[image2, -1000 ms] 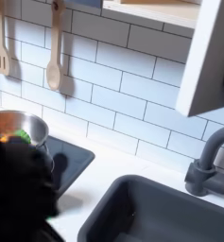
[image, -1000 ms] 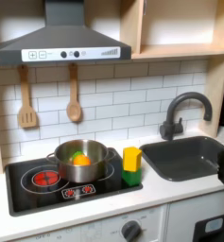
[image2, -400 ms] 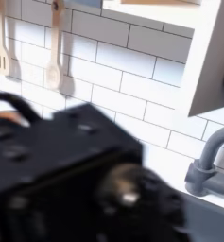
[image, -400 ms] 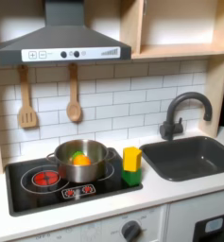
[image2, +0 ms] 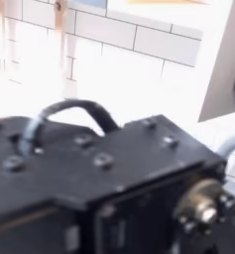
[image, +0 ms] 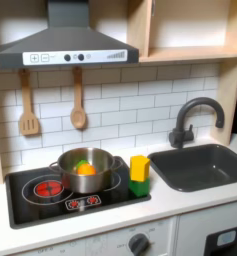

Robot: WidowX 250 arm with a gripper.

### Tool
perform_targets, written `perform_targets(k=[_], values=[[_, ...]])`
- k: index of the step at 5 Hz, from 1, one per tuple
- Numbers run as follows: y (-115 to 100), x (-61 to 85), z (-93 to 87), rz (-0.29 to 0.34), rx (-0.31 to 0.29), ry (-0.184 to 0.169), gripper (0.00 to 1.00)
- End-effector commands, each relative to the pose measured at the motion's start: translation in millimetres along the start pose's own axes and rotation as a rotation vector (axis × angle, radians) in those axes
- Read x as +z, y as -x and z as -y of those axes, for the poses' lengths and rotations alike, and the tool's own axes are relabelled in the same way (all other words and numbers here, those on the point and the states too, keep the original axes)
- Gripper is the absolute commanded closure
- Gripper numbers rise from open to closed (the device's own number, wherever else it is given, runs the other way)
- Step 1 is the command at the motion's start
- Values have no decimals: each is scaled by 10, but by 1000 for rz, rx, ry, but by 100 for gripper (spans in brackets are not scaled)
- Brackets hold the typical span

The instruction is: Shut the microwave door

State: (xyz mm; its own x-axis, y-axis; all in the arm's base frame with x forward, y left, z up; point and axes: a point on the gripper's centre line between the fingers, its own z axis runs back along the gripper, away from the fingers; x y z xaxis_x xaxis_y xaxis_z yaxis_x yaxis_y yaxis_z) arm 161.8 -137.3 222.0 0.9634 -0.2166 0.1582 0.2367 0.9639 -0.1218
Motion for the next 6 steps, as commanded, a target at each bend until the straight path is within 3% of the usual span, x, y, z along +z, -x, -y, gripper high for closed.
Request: perform_targets(k=[1,4,6], values=[[-274,-39,93,33,2,2,0],[-461,0,152,55,25,10,0],[-581,55,-71,73,100,-6,0]])
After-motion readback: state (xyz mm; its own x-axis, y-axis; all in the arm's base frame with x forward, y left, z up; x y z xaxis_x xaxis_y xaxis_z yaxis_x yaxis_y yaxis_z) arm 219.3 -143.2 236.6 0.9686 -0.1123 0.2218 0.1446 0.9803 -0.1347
